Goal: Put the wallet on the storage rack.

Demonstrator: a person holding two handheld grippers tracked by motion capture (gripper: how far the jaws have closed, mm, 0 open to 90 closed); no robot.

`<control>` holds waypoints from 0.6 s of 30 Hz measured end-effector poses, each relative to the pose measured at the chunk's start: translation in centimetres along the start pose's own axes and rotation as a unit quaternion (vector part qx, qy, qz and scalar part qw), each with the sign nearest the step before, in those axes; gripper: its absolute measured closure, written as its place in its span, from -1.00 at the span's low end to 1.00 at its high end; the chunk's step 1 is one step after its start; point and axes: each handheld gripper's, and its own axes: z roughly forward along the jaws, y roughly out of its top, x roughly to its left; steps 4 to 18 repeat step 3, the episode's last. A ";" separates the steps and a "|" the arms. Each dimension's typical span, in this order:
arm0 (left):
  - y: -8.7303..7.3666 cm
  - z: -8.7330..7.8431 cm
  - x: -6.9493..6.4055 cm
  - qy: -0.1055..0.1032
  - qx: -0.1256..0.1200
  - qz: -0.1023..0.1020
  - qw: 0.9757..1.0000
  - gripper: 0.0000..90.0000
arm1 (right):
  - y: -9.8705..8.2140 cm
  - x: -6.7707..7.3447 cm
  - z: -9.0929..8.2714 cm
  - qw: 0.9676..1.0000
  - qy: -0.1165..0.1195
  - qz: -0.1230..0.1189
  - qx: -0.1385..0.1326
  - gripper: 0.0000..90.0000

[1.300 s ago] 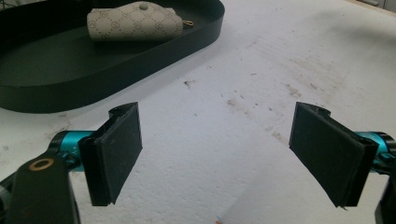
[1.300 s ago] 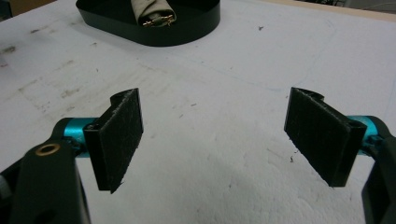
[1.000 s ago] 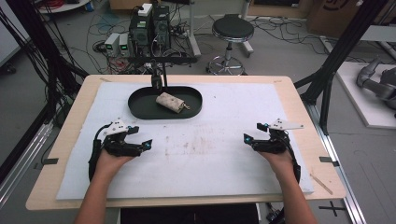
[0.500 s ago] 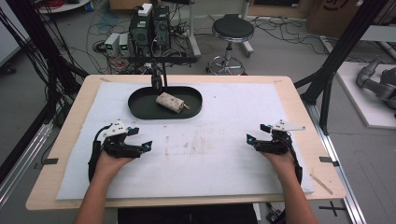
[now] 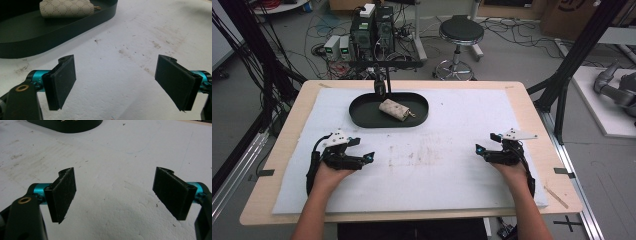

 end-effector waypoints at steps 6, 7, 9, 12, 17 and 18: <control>0.0 0.0 0.0 0.002 -0.001 -0.002 1.000 -0.62 | 0.0 0.2 0.1 1.000 -0.001 -0.008 0.005 -0.57; 0.0 0.0 0.0 0.002 -0.001 -0.002 1.000 -0.62 | 0.0 0.2 0.1 1.000 -0.001 -0.008 0.005 -0.57; 0.0 0.0 0.0 0.002 -0.001 -0.002 1.000 -0.62 | 0.0 0.2 0.1 1.000 -0.001 -0.008 0.005 -0.57; 0.0 0.0 0.0 0.002 -0.001 -0.002 1.000 -0.62 | 0.0 0.2 0.1 1.000 -0.001 -0.008 0.005 -0.57; 0.0 0.0 0.0 0.002 -0.001 -0.002 1.000 -0.62 | 0.0 0.2 0.1 1.000 -0.001 -0.008 0.005 -0.57; 0.0 0.0 0.0 0.002 -0.001 -0.002 1.000 -0.62 | 0.0 0.2 0.1 1.000 -0.001 -0.008 0.005 -0.57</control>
